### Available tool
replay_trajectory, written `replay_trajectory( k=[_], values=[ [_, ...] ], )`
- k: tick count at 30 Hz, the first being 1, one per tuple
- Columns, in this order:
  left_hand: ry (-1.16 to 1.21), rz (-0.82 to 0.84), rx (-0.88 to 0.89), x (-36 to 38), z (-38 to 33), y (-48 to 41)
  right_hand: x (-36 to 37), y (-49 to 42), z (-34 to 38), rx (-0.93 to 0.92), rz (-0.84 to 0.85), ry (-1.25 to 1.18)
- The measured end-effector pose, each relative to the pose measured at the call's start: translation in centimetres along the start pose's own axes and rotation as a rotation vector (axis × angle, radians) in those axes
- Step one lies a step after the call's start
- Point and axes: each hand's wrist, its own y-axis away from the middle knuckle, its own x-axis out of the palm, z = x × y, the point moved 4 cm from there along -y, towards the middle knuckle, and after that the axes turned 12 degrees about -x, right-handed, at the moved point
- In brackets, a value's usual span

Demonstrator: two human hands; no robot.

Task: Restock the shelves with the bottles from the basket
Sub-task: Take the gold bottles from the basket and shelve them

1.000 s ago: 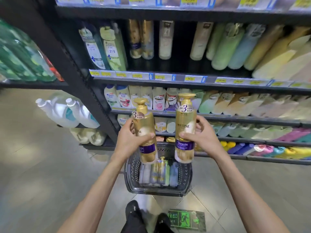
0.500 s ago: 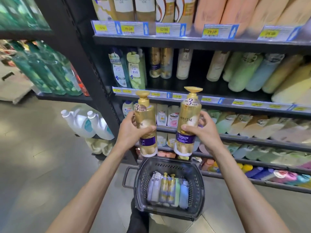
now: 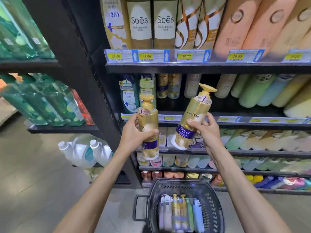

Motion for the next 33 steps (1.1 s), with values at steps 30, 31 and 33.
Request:
replay_trajectory(
  k=[30, 31, 33],
  values=[
    [-0.02, 0.0, 0.001, -2.4, -0.2, -5.0, 5.8, -8.1, -2.2, 0.043, -0.443, -0.249],
    [-0.018, 0.002, 0.005, -2.5, -0.3, -5.1, 5.9, -8.3, -2.3, 0.034, -0.452, -0.225],
    [-0.017, 0.005, 0.016, -2.7, -0.4, -5.3, 5.9, -8.7, -2.4, -0.003, -0.447, -0.157]
  ],
)
